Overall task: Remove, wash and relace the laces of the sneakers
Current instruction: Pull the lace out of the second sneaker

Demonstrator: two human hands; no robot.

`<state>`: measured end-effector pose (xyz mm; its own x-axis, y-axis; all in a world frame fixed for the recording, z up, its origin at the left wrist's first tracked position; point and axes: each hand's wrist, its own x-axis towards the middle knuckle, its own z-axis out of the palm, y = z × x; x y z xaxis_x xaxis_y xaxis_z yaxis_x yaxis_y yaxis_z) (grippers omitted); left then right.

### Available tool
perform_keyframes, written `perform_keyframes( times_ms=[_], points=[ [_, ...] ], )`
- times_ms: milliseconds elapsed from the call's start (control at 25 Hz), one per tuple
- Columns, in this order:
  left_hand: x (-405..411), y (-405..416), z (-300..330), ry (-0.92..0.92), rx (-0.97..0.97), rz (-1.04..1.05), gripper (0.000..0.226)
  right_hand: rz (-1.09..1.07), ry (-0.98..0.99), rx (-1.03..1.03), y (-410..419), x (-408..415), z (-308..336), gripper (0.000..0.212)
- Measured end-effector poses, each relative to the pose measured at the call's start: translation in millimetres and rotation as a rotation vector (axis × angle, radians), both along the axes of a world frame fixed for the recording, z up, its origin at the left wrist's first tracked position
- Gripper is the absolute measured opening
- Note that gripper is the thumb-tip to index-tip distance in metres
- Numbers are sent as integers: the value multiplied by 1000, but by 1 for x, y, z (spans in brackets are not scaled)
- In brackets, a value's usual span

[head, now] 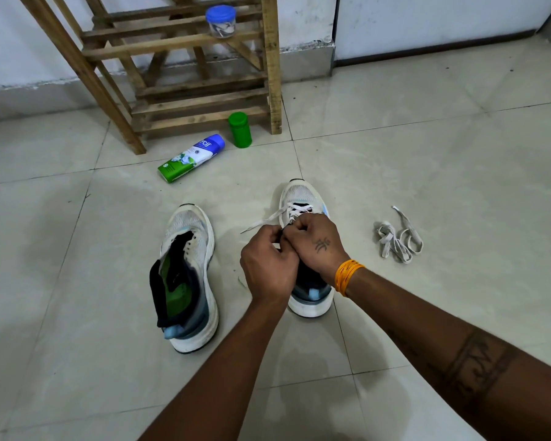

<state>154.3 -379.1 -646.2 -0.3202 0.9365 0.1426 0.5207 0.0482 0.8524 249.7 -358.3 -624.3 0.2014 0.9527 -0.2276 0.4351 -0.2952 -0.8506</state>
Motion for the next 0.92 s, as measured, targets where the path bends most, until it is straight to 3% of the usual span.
perform_keyframes(
  times_ms=[120, 440, 680, 920],
  points=[
    [0, 1, 0, 14, -4, -10, 23, -7, 12, 26, 1, 1, -2, 23],
    [4, 4, -6, -24, 6, 11, 12, -41, 95, 29, 0, 2, -11, 18],
    [4, -2, -7, -60, 34, 46, 20, 47, 409, -57, 2, 16, -7, 16],
    [5, 0, -5, -23, 29, 55, 15, 137, 410, -43, 3, 22, -10, 20]
  ],
)
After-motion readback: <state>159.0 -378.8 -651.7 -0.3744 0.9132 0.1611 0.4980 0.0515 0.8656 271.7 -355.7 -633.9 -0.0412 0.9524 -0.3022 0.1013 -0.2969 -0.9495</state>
